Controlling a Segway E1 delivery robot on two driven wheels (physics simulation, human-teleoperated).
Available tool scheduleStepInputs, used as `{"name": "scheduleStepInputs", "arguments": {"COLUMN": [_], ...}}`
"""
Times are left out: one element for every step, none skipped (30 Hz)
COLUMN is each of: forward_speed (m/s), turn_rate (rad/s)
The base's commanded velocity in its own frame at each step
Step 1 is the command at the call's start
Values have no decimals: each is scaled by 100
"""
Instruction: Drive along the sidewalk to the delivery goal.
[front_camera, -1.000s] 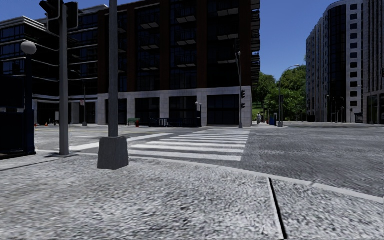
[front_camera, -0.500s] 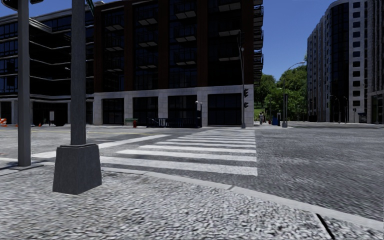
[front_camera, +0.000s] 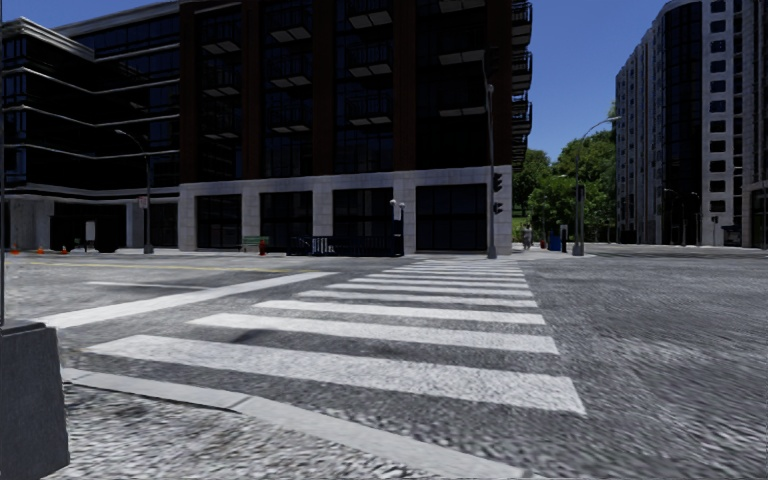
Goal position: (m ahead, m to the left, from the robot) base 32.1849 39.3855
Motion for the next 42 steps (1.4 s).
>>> {"name": "scheduleStepInputs", "arguments": {"forward_speed": [200, 200, 200, 200, 200, 200, 200, 200, 200, 200, 200, 200, 200, 200, 200, 200, 200, 200, 200, 200, 200, 200, 200, 200, 200, 200, 200, 200, 200, 200, 200, 200, 200, 200, 200, 200, 200, 200, 200, 200, 200, 200], "turn_rate": [0, 0, 0, 0, 0, 0, 0, 0, 0, 0, 0, 0, 0, 0, 0, 0, 0, 0, 0, 0, 0, 0, 0, 0, 0, 0, 0, 0, 0, 0, 0, 0, 0, 0, 0, 0, 0, 0, 0, 0, 0, -4]}}
